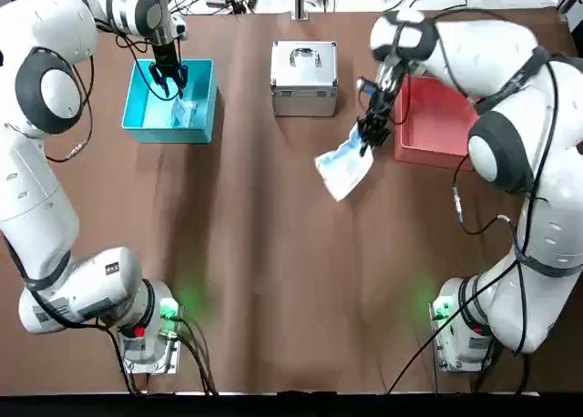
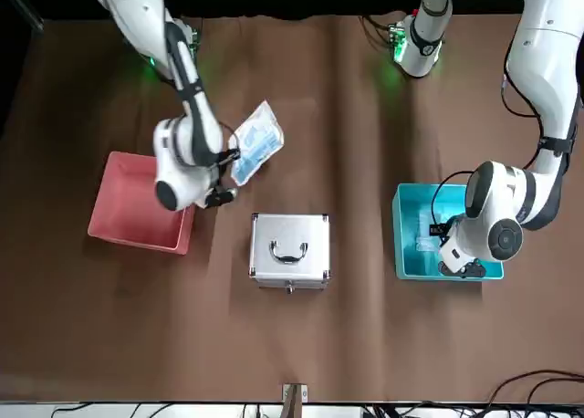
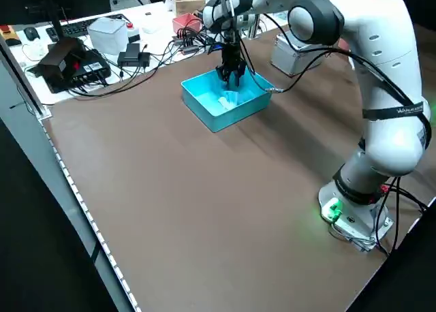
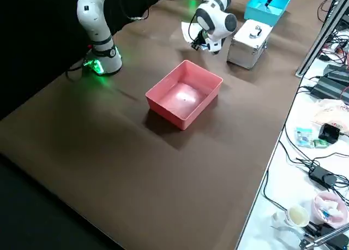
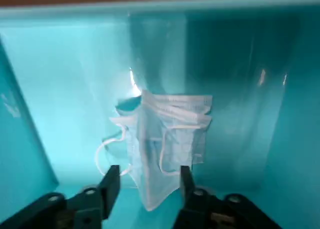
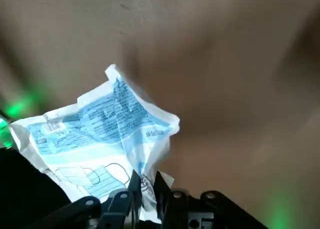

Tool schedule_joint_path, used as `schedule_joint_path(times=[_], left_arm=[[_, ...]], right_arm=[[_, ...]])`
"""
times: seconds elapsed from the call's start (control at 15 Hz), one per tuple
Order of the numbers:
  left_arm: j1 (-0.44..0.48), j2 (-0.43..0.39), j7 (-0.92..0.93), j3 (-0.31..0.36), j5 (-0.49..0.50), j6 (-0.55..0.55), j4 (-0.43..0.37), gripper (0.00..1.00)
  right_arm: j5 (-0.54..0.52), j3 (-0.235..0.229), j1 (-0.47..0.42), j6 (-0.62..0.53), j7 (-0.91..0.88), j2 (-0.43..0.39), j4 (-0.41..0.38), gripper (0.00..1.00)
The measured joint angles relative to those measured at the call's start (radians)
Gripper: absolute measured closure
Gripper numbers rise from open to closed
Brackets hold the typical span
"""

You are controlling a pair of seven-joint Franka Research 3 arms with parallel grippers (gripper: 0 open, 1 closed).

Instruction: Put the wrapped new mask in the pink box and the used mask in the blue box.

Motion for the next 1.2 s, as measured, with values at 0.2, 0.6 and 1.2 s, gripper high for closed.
schedule_joint_path(times=[0.2, 0.6, 1.2], left_arm=[[0.015, -0.056, 0.000, -0.002, 0.000, -0.004, 0.039, 0.17], [0.023, -0.278, 0.008, -0.027, -0.031, -0.127, 0.077, 0.00], [0.061, -0.462, 0.188, -0.024, -0.188, -0.270, 0.121, 0.00]], right_arm=[[-0.008, -0.207, -0.003, -0.238, 0.000, -0.041, 0.090, 0.87], [-0.112, -0.361, -0.212, -0.394, 0.000, -0.044, 0.203, 0.87], [-0.159, -0.348, -0.392, -0.326, 0.303, 0.109, 0.260, 0.87]])
